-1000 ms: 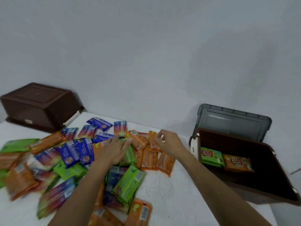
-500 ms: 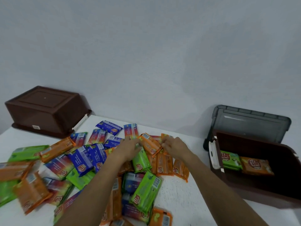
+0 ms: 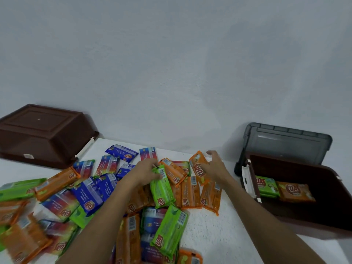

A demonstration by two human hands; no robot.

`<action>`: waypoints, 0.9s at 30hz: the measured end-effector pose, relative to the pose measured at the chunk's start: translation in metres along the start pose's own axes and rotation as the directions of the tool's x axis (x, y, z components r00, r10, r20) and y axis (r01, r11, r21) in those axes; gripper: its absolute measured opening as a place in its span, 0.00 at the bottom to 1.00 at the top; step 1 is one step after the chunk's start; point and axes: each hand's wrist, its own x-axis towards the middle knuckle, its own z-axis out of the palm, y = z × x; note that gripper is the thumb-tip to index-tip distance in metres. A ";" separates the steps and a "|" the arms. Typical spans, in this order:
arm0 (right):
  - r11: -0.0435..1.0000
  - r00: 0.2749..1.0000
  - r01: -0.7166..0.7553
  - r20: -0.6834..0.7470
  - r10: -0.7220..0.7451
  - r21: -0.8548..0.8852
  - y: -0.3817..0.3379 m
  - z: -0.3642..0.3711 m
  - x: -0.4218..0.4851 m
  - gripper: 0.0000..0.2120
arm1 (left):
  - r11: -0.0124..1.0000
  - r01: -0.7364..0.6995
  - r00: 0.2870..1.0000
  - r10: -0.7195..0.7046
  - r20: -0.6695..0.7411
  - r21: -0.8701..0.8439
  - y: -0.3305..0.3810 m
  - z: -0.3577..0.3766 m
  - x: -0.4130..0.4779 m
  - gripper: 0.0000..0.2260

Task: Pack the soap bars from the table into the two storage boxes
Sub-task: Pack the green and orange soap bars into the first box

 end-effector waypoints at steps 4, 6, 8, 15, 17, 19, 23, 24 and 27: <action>0.922 0.996 -0.084 0.051 0.070 0.378 -0.004 -0.018 -0.004 0.16 | 0.991 -0.002 0.999 0.009 0.051 -0.133 -0.004 -0.005 -0.001 0.12; 0.864 0.993 -0.110 0.101 0.069 0.492 -0.008 -0.027 -0.011 0.14 | 0.982 -0.017 0.998 0.028 0.057 -0.189 0.000 -0.007 -0.005 0.12; 0.826 0.992 -0.108 0.110 0.056 0.554 -0.013 -0.037 -0.020 0.11 | 0.965 -0.054 0.997 0.065 0.036 -0.255 0.007 -0.009 -0.009 0.12; 0.821 0.996 -0.026 0.088 -0.030 0.570 -0.011 -0.075 -0.040 0.16 | 0.835 -0.173 0.984 0.127 -0.123 -0.522 0.042 -0.016 -0.028 0.12; 0.831 0.997 -0.005 0.071 -0.041 0.556 -0.008 -0.088 -0.045 0.17 | 0.774 -0.181 0.983 0.129 -0.130 -0.607 0.053 -0.012 -0.031 0.10; 0.835 0.998 0.002 0.054 -0.038 0.551 -0.002 -0.102 -0.050 0.17 | 0.734 -0.197 0.980 0.134 -0.145 -0.650 0.066 -0.004 -0.032 0.10; 0.828 0.998 0.021 0.037 -0.051 0.561 0.012 -0.138 -0.060 0.15 | 0.695 -0.211 0.977 0.138 -0.160 -0.688 0.097 0.022 -0.030 0.13; 0.825 0.998 0.021 0.032 -0.047 0.564 0.016 -0.148 -0.063 0.14 | 0.677 -0.212 0.977 0.140 -0.160 -0.705 0.107 0.030 -0.030 0.13; 0.827 0.999 0.009 0.026 -0.029 0.563 0.029 -0.181 -0.071 0.14 | 0.586 -0.205 0.979 0.126 -0.162 -0.784 0.134 0.054 -0.028 0.12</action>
